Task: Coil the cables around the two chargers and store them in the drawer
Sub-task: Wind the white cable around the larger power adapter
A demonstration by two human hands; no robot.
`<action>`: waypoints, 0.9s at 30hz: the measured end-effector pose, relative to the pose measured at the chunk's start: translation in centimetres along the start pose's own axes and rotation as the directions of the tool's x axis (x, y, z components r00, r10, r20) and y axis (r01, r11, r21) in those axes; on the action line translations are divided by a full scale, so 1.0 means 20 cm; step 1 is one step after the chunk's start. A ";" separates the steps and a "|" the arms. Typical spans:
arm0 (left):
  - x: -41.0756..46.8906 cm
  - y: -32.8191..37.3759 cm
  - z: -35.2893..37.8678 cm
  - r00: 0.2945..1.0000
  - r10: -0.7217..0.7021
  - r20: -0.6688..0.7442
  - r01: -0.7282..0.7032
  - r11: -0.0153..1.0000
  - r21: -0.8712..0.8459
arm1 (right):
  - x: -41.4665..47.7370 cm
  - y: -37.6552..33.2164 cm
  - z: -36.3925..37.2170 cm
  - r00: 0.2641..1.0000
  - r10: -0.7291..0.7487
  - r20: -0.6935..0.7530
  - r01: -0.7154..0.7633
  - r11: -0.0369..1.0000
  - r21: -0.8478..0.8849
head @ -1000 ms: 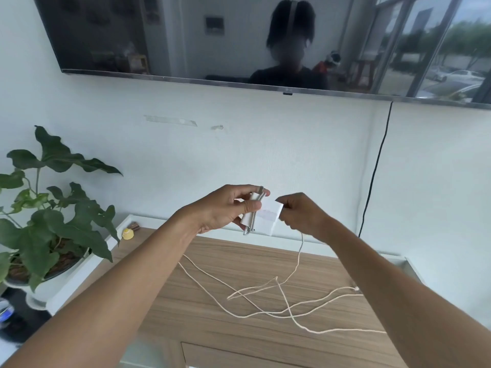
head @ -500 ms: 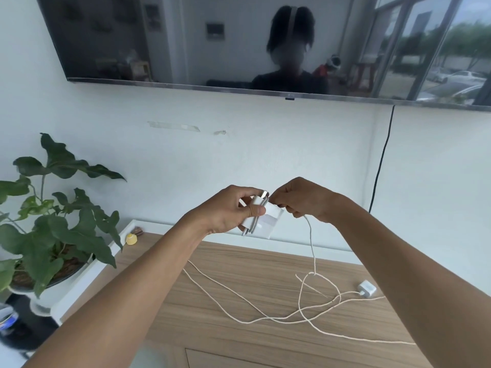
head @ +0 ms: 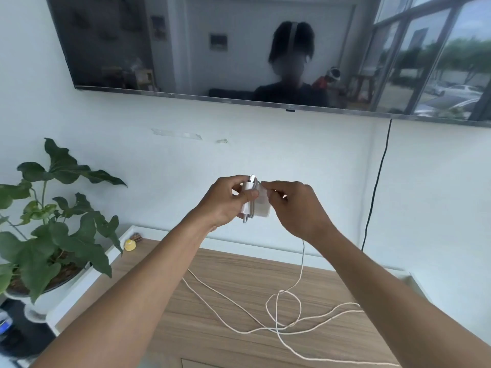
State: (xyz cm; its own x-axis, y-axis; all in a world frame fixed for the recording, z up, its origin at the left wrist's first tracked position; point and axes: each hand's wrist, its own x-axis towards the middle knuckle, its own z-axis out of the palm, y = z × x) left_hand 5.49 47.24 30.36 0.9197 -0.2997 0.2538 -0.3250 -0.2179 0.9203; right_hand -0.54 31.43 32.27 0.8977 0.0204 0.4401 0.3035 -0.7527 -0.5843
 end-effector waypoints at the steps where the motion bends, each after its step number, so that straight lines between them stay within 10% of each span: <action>1: 0.00 0.02 0.00 1.000 -0.004 -0.002 0.004 0.999 -0.037 | -0.01 0.00 0.01 0.997 -0.045 -0.062 0.045 0.999 -0.015; 12: 0.04 0.11 -0.01 0.992 -0.107 0.065 0.123 0.930 -0.347 | -0.02 0.02 0.08 0.961 -0.197 -0.196 0.195 0.980 -0.030; 27: 0.08 0.14 0.02 0.989 -0.102 -0.103 0.062 0.941 -0.331 | -0.12 0.11 0.10 0.955 -0.180 -0.238 0.204 0.975 0.082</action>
State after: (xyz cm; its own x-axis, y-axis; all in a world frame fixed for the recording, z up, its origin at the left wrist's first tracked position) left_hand 5.95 45.67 33.23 0.9657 -0.1787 0.1883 -0.1757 0.0841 0.9808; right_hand -1.37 31.10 28.64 0.7264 -0.0016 0.6873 0.5057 -0.6759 -0.5361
